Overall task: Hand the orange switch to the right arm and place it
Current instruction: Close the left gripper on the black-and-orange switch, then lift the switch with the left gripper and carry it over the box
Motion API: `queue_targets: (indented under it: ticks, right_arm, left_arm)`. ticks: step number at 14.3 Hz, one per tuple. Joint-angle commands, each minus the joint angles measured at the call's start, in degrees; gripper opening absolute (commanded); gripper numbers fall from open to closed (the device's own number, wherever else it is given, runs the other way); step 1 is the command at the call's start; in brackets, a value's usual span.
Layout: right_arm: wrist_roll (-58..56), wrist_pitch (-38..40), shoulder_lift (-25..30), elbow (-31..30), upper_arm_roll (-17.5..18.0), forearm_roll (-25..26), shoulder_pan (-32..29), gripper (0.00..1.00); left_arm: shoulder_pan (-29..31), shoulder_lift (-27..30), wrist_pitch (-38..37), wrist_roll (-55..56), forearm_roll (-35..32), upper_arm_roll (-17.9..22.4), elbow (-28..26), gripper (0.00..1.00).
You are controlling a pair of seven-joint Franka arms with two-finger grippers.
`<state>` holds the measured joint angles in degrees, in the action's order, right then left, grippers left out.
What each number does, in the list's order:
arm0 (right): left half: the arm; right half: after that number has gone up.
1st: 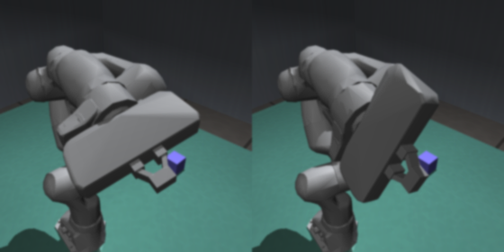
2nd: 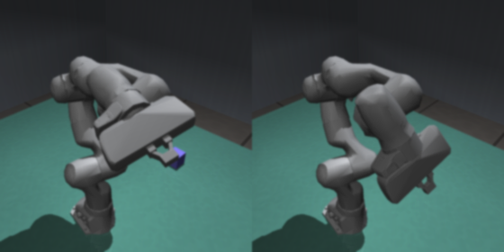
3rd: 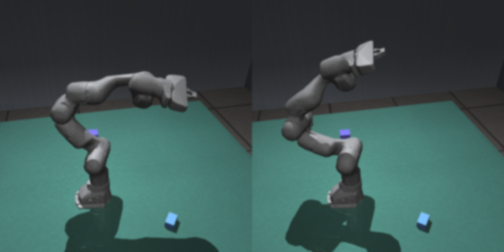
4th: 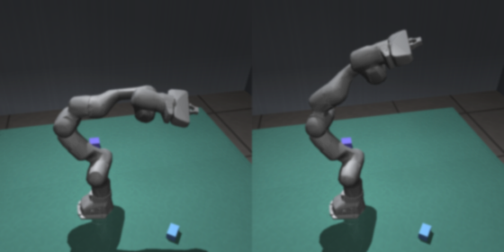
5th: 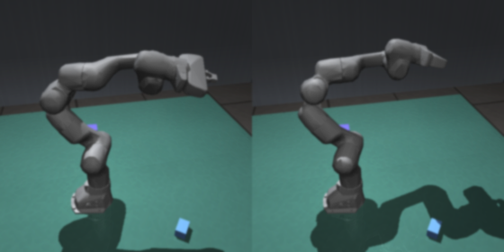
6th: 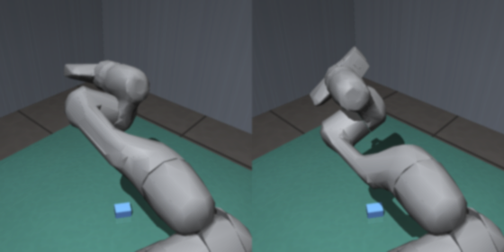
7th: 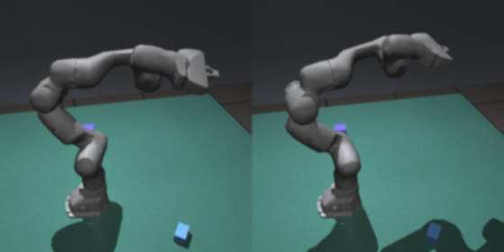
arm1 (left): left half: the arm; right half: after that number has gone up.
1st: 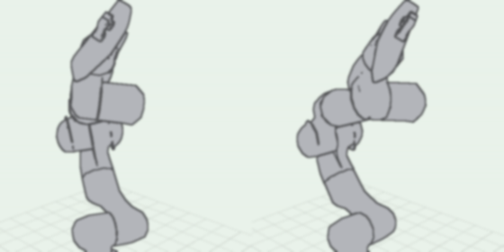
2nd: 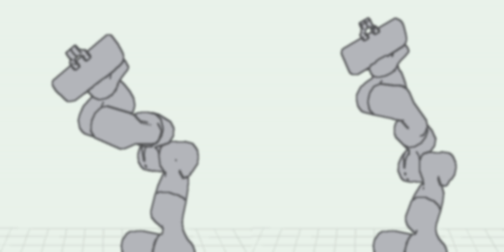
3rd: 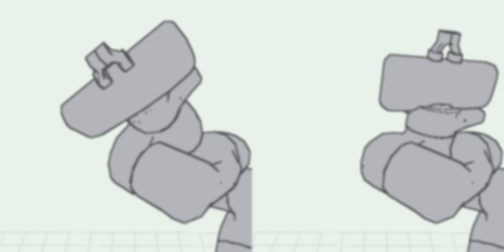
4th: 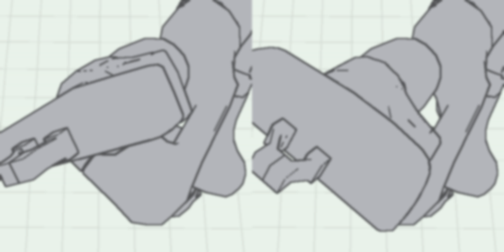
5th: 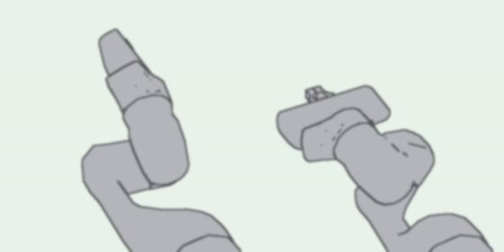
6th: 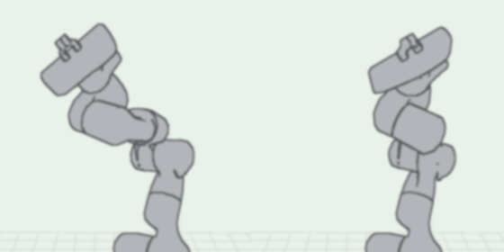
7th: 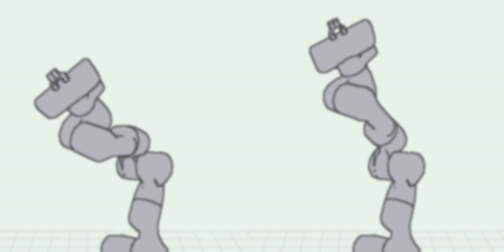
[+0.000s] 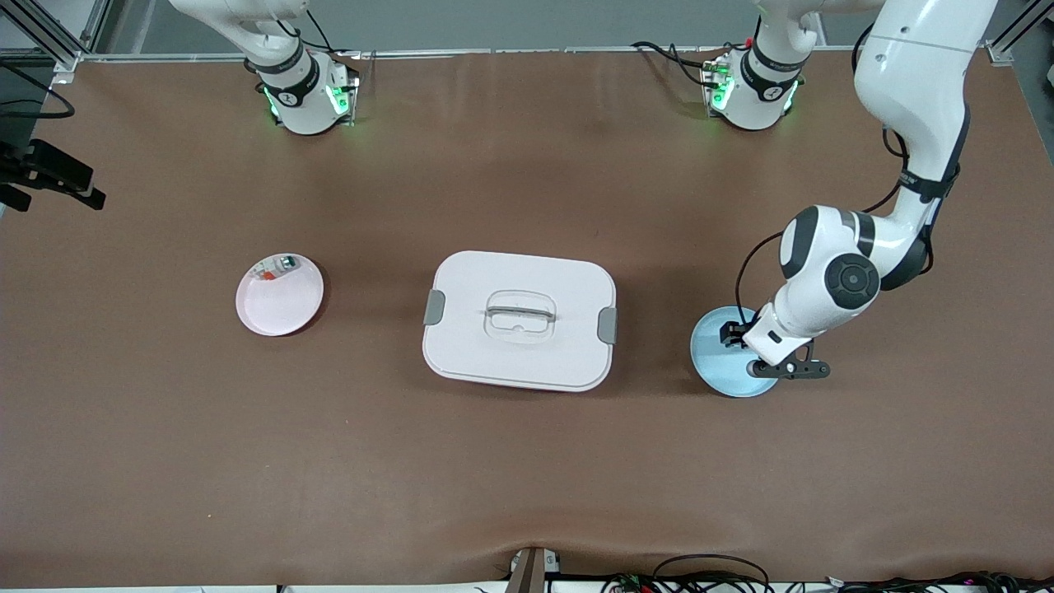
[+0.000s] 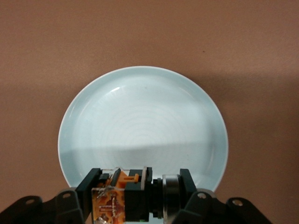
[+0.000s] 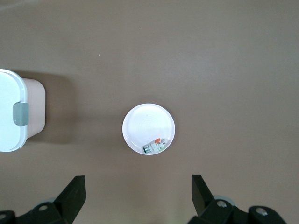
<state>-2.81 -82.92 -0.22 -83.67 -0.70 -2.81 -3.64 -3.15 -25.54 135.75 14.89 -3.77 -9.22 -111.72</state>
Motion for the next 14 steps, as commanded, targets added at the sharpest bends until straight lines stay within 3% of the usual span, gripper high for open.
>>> queue_targets:
  ticks: [1, 6, 9, 14]
  right_arm:
    - [-1.2, -0.1, -0.9, -0.2, 0.4, -0.9, -1.8, 1.0]
    - [-8.7, 1.8, -2.3, -0.2, 0.4, -0.6, -2.6, 1.0]
    - [-9.8, 2.8, -3.9, 0.3, 0.4, -0.8, -3.6, 1.0]
    - [-10.2, 2.9, -7.4, 0.8, 0.8, -0.2, -1.8, 1.0]
  left_arm:
    - [0.0, 4.9, -5.7, 5.5, 1.0, -0.8, -0.5, 0.46]
    - [-0.1, 9.2, -19.5, 18.0, 1.6, -2.1, 5.0, 0.47]
    - [0.1, 9.3, -27.1, 27.0, 7.0, -2.1, 11.3, 0.47]
    - [0.2, 13.3, -29.5, 31.7, 16.3, -2.1, 14.0, 0.47]
